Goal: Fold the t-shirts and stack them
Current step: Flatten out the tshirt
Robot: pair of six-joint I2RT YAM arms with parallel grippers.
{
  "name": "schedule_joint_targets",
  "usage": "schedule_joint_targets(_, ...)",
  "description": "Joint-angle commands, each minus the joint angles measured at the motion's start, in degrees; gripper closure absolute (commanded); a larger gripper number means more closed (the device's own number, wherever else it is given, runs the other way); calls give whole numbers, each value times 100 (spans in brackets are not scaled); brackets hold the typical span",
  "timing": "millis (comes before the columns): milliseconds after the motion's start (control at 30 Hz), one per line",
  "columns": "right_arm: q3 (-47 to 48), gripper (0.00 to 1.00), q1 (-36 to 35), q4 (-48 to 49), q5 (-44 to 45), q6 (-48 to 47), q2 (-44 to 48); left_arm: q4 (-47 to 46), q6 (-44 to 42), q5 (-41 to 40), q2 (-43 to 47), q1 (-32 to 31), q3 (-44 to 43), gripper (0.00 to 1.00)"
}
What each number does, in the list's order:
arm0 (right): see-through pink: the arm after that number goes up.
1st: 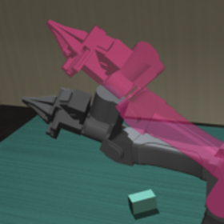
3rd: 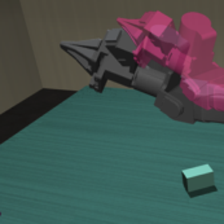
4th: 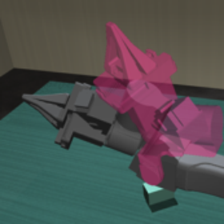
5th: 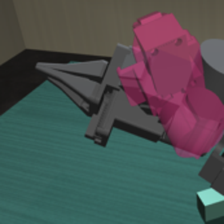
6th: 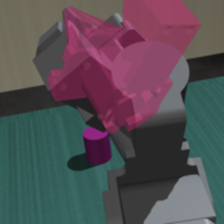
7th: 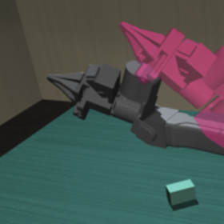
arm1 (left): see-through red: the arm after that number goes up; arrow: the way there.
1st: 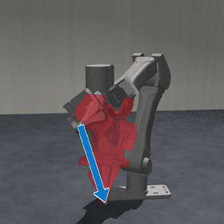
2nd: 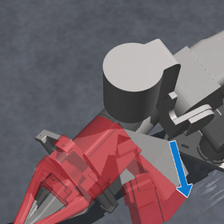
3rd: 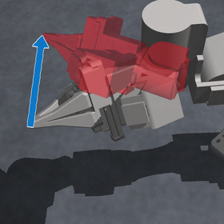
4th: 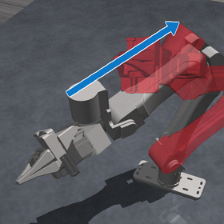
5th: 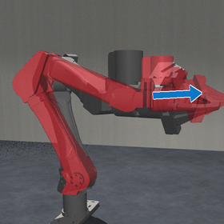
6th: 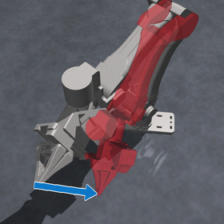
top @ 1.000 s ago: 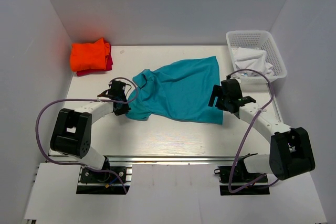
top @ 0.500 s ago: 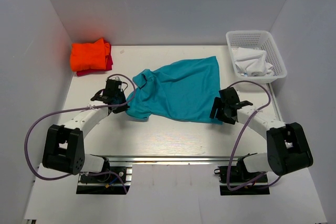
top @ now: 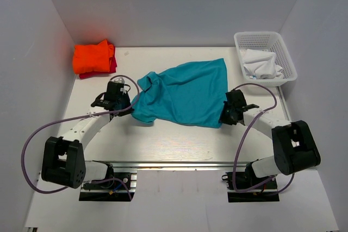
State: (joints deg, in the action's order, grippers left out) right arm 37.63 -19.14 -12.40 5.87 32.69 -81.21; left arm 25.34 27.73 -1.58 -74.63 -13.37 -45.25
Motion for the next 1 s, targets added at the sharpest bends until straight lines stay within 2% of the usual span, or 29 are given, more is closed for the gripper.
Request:
schedule_joint_targets(0, 52, 100, -11, 290, -139, -16, 174, -152, -109, 325, 440, -26, -62, 100)
schedule_joint_targets(233, 561, 100, 6, 686, 327, -403, 1438, -345, -285, 405, 1073, -26, -799, 100)
schedule_joint_targets(300, 815, 100, 24, 862, 231, -465, 1720, -346, -285, 229, 1301, -26, -1037, 100)
schedule_joint_targets(400, 1446, 100, 33, 906, 485, -570, 2082, -215, -338, -104, 1556, -26, -1808, 100)
schedule_joint_targets(633, 2503, 100, 41, 1082, 1153, -1115, 2583, -206, -531, -702, 2031, -26, -2944, 100)
schedule_joint_targets(733, 2933, 100, 15, 1179, 1057, -1510, 2750, -153, -750, -756, 2171, -26, -3533, 100)
schedule_joint_targets(967, 3962, 100, 24, 1022, 197, -2381, 3137, -152, -1304, -949, 2225, -26, -4675, 100)
